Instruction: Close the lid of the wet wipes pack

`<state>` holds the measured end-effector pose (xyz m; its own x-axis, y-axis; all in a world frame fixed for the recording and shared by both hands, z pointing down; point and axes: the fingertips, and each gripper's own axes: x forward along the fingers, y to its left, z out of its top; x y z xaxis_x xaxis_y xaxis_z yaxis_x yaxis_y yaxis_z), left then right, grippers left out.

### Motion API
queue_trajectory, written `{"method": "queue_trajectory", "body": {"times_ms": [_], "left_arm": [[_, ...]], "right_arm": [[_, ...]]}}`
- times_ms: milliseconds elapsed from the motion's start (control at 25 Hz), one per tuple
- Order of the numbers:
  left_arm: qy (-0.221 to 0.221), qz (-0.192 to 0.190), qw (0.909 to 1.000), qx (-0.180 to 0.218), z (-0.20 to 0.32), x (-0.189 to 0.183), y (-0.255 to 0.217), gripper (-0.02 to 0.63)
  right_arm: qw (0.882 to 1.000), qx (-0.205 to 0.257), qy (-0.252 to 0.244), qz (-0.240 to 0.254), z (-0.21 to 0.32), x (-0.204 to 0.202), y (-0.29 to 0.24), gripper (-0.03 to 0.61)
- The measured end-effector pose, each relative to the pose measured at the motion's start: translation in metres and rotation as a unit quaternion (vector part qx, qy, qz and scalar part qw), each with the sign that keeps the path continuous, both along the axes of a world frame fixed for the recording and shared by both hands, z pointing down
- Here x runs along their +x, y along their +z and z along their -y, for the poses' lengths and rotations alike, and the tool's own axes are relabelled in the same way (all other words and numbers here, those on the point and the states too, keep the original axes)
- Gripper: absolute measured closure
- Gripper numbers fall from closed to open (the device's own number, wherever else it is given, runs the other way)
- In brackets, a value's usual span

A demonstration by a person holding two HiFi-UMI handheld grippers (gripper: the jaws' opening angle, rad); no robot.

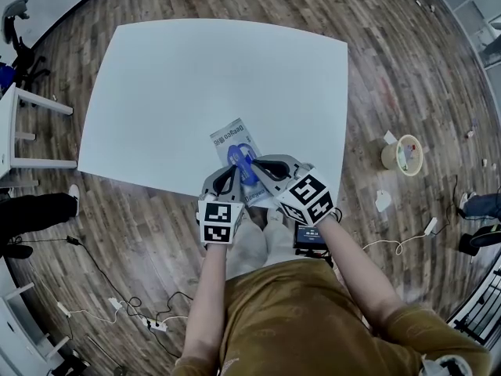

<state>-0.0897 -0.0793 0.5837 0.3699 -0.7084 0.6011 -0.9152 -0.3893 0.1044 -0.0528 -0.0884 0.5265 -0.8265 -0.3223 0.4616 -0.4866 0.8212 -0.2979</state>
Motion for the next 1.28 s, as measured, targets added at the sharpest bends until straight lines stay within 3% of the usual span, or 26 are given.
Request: {"method": "queue_trajectory", "body": {"times_ms": [560, 1280], "left_arm": [[0.003, 0.001, 1.0000, -0.009, -0.003, 0.007, 0.004, 0.616], [0.002, -0.006, 0.9998, -0.019, -0.007, 0.000, 0.011, 0.616]], "right_arm": [[0.999, 0.003, -0.031, 0.008, -0.005, -0.017, 0.002, 0.572], [0.999, -0.007, -0.047, -0.026, -0.005, -0.020, 0.027, 0.572]]}}
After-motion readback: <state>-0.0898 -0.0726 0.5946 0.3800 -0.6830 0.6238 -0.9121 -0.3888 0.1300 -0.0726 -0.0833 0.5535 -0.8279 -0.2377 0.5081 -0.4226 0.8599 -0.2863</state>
